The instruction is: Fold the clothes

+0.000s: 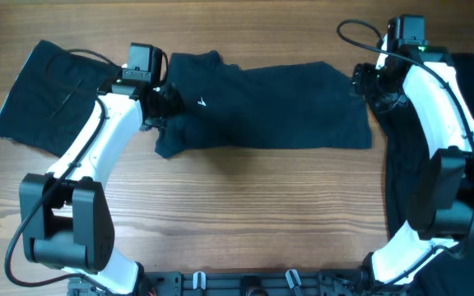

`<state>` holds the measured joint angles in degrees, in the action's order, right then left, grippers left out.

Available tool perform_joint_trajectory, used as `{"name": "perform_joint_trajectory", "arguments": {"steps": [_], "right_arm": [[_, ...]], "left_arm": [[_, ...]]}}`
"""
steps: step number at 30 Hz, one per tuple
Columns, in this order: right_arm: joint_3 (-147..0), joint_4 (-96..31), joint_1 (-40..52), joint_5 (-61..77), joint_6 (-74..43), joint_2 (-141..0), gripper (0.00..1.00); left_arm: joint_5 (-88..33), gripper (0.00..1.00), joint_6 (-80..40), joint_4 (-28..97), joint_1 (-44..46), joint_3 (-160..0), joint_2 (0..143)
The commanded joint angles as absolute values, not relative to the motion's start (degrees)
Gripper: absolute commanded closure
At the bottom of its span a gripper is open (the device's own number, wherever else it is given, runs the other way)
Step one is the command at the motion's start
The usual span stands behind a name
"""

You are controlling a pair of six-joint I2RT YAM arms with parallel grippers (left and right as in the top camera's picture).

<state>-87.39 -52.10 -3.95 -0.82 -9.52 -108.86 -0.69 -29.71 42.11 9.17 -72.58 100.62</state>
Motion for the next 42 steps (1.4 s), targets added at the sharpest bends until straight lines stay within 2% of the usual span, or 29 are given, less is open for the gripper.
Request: {"name": "perform_joint_trajectory", "arguments": {"steps": [1, 5, 7, 8, 10, 11, 12, 13, 14, 15, 16, 22, 25, 28, 29, 30, 31, 32, 33, 34, 35, 38, 42], "right_arm": [[-87.59, -56.03, -4.08, 0.32, -8.99, -112.33, 0.22], [-83.68, -56.55, -4.08, 1.74, -8.93, -114.91, 0.35], [-79.59, -54.15, -4.08, 3.62, -8.95, -114.91, 0.4], [-78.3, -53.49, -4.08, 3.88, -8.95, -114.91, 0.44], [-76.27, -53.12, -4.08, 4.01, -8.97, -114.91, 0.45], [-75.05, -52.88, -4.08, 3.95, -8.97, -114.91, 0.49], [-73.76, -52.45, -4.08, 3.97, -8.97, -114.91, 0.62], [-72.77, -52.1, -4.08, 3.95, -9.1, -114.91, 0.7], [-71.88, -52.01, -4.08, 3.95, -9.08, -114.91, 0.73], [-71.22, -52.31, -4.08, 3.92, -9.06, -114.91, 0.79], [-70.85, -53.19, -4.08, 3.92, -9.08, -114.91, 0.82], [-70.85, -62.06, -3.75, 3.97, -9.23, -114.87, 0.82], [-70.85, -65.47, -2.66, 4.69, -9.19, -114.41, 0.82], [-71.4, -64.77, -1.65, 5.82, -9.19, -110.3, 0.79], [-72.1, -64.27, -1.67, 6.31, -9.15, -108.53, 0.75], [-73.49, -63.57, -1.67, 6.31, -9.13, -105.97, 0.7], [-74.28, -63.33, -1.67, 6.31, -9.1, -104.81, 0.67], [-75.5, -62.63, -1.67, 6.37, -8.97, -102.96, 0.53], [-76.14, -61.91, -1.67, 6.55, -8.97, -101.67, 0.45], [-76.25, -60.8, -1.67, 6.94, -8.93, -100.42, 0.39], [-76.25, -60.12, -1.67, 7.79, -8.69, -99.79, 0.39], [-76.25, -58.89, -1.67, 10.26, -7.6, -99.53, 0.38], [-76.25, -61.6, -1.67, 10.37, -7.6, -99.53, 0.38]], "left_arm": [[-0.16, 0.29, -30.3, 48.29, 9.54, -71.9, 100.31], [-0.43, 0.3, -30.3, 43.92, 10.02, -65.52, 100.31], [-1.06, 0.37, -30.33, 38.74, 10.02, -60.62, 100.31], [-1.04, 0.44, -30.3, 35.62, 10.0, -57.89, 100.31], [-1.06, 0.47, -30.3, 32.08, 10.02, -54.92, 100.31], [-1.02, 0.53, -30.3, 30.28, 10.0, -53.17, 100.31], [-0.97, 0.65, -30.28, 28.82, 10.0, -51.59, 100.31], [-0.82, 0.8, -30.28, 28.01, 10.0, -50.41, 100.31], [0.25, 0.9, -30.28, 28.08, 10.0, -49.69, 100.31], [2.07, 0.95, -30.3, 29.06, 10.0, -49.17, 100.31], [4.8, 0.96, -30.33, 31.4, 9.82, -48.95, 100.31], [12.21, 0.96, -29.54, 42.09, 3.07, -48.97, 100.29], [12.49, 0.93, -27.42, 43.92, 0.27, -49.1, 100.16], [9.47, 0.8, -25.32, 44.42, 0.54, -49.54, 97.73], [8.08, 0.74, -24.14, 44.47, 0.86, -50.22, 96.57], [6.81, 0.61, -23.42, 44.49, 1.61, -51.7, 94.52], [6.2, 0.55, -22.63, 44.49, 2.07, -52.51, 93.54], [6.2, 0.44, -22.68, 44.97, 2.83, -54.33, 91.72], [6.2, 0.35, -22.39, 45.06, 3.49, -56.01, 90.32], [6.22, 0.23, -21.12, 44.71, 4.29, -58.67, 88.99], [6.2, 0.17, -20.91, 44.12, 4.86, -61.1, 88.75], [5.52, 0.09, -17.96, 37.32, 5.65, -65.19, 88.92], [4.05, 0.1, -18.0, 24.49, 5.52, -65.28, 90.39]]}}
